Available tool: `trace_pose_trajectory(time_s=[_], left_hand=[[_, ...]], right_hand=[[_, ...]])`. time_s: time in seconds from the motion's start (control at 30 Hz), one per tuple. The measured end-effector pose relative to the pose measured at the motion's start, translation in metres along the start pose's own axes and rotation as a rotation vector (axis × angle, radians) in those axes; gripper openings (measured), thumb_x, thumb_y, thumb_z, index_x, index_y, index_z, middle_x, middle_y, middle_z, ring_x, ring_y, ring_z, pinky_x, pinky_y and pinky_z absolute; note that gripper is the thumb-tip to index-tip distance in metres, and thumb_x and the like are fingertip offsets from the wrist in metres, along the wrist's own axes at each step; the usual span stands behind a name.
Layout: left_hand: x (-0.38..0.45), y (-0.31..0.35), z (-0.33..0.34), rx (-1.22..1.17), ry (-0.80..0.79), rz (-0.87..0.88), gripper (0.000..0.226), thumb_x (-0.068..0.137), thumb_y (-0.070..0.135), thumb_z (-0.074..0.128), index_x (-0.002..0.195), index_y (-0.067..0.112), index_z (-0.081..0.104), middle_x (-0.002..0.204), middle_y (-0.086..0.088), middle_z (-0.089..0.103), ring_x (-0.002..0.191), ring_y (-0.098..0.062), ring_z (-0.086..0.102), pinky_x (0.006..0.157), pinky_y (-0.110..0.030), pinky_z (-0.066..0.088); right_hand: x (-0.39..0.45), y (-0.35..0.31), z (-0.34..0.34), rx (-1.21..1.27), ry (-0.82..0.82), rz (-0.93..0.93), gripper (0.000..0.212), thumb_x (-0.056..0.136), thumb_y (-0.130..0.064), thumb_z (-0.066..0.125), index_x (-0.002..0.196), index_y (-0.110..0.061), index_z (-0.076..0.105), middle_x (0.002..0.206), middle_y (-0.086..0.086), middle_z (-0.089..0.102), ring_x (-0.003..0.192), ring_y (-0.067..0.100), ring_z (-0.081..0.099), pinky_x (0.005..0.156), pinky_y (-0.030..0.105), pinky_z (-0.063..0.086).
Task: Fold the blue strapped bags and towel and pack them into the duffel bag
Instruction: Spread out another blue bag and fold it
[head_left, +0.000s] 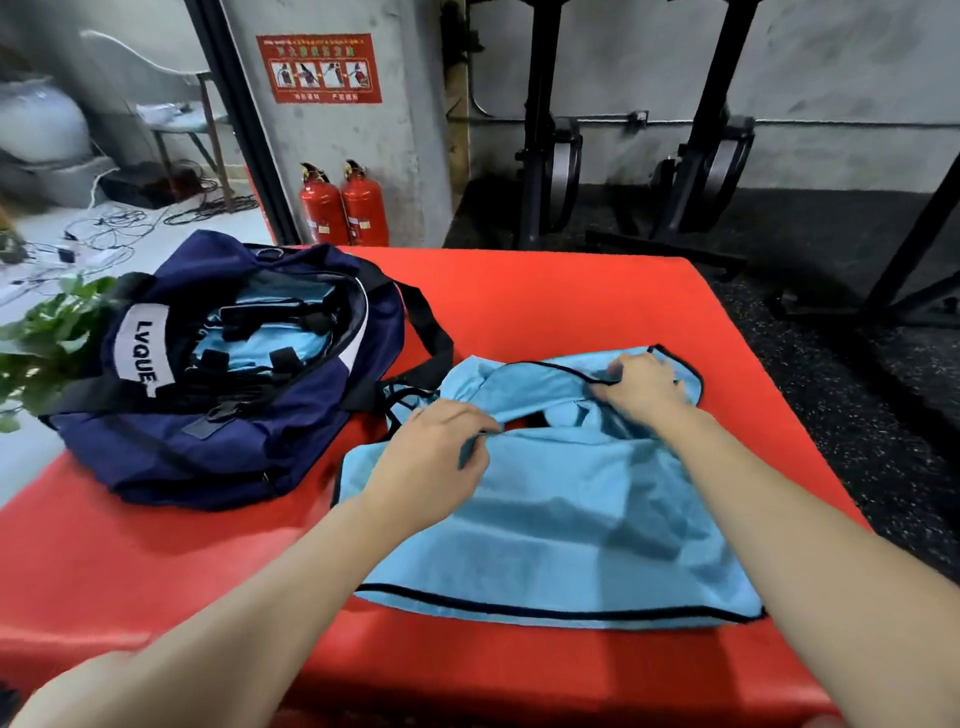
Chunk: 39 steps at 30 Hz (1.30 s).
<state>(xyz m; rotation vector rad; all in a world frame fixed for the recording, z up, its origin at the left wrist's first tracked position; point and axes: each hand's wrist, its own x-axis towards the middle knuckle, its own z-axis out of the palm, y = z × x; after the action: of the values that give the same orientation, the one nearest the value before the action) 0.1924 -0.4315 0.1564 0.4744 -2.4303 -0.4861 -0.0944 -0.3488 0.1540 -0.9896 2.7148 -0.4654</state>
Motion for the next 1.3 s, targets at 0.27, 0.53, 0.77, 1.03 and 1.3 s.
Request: trace_pose_trajectory(time_s=[0.27, 0.53, 0.77, 1.03, 1.3], left_hand=[[-0.019, 0.014, -0.024, -0.028, 0.095, -0.197, 0.029, 0.089, 0.007, 0.067, 0.115, 0.020, 0.071, 0.113, 0.010, 0.066, 0.110, -0.006, 0.058, 0.100, -0.021, 0.043], [-0.020, 0.074, -0.061, -0.189, 0.125, -0.180, 0.068, 0.085, 0.010, 0.076, 0.144, 0.028, 0.048, 0.140, 0.021, 0.049, 0.137, -0.008, 0.042, 0.114, -0.030, 0.034], [-0.016, 0.063, -0.049, 0.004, -0.060, -0.034, 0.046, 0.090, 0.029, 0.071, 0.133, 0.033, 0.057, 0.116, 0.011, 0.061, 0.117, -0.006, 0.045, 0.112, -0.033, 0.017], [-0.015, -0.002, -0.071, 0.271, -0.091, 0.018, 0.022, 0.085, 0.017, 0.065, 0.100, 0.030, 0.075, 0.092, 0.011, 0.068, 0.104, -0.018, 0.051, 0.100, -0.040, 0.024], [-0.021, -0.038, -0.087, 0.064, 0.155, -0.050, 0.020, 0.084, 0.009, 0.063, 0.094, 0.025, 0.065, 0.092, 0.013, 0.064, 0.095, -0.008, 0.053, 0.097, -0.024, 0.022]], right_hand=[[-0.031, -0.026, -0.035, 0.387, 0.152, -0.517, 0.001, 0.095, -0.021, 0.065, 0.094, -0.022, 0.064, 0.086, -0.010, 0.071, 0.091, 0.012, 0.065, 0.080, 0.025, 0.040], [-0.145, -0.069, -0.050, 0.448, -0.020, -0.890, 0.014, 0.085, -0.008, 0.076, 0.096, -0.017, 0.077, 0.092, -0.011, 0.075, 0.085, -0.001, 0.066, 0.079, 0.014, 0.046], [-0.182, -0.064, -0.043, 0.439, -0.009, -0.812, 0.026, 0.081, -0.004, 0.077, 0.102, -0.020, 0.076, 0.090, -0.026, 0.070, 0.087, -0.003, 0.065, 0.082, 0.014, 0.047], [-0.148, -0.016, -0.061, -0.045, 0.204, -0.700, 0.016, 0.084, -0.018, 0.077, 0.097, -0.028, 0.074, 0.094, -0.011, 0.069, 0.090, 0.018, 0.067, 0.078, 0.040, 0.054], [-0.163, 0.016, -0.080, -0.094, 0.597, -0.543, 0.015, 0.081, -0.010, 0.077, 0.093, -0.019, 0.071, 0.096, -0.006, 0.068, 0.083, 0.024, 0.067, 0.073, 0.040, 0.055]])
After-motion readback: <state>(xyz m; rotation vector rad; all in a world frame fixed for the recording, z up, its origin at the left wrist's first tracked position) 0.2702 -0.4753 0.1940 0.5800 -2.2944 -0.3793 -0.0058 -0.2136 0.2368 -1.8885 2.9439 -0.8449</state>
